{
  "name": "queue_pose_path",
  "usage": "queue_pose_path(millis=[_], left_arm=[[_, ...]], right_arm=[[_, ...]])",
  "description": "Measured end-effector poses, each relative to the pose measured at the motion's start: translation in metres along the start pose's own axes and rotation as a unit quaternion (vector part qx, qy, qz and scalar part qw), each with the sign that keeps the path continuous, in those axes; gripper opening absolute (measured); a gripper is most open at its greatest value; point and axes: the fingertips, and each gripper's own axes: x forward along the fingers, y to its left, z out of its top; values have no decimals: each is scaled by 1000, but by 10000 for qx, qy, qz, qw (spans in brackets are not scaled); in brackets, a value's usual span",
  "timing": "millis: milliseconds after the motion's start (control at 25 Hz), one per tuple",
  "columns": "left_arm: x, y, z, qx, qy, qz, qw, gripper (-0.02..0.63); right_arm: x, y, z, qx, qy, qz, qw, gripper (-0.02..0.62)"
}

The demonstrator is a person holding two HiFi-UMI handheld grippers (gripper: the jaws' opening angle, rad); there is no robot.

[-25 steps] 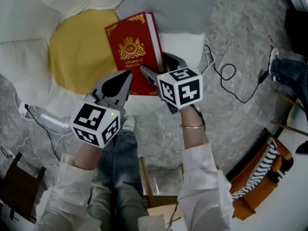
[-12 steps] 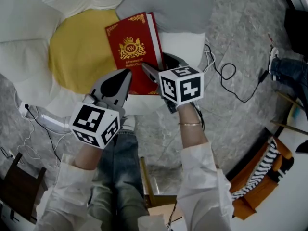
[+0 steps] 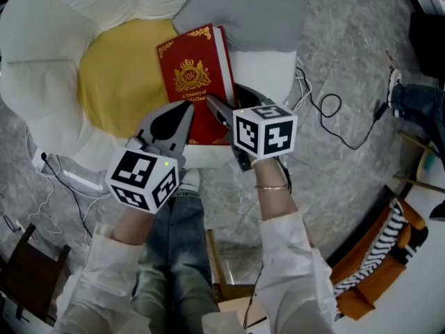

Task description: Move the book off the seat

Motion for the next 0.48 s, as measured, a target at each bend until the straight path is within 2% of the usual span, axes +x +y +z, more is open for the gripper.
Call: queue_pose_path(millis=[480], left_arm=[[-34,-13,25,128,-206,-129,9996,5]], right_arm=[[-34,37,29,65,-490,3,9988,285]])
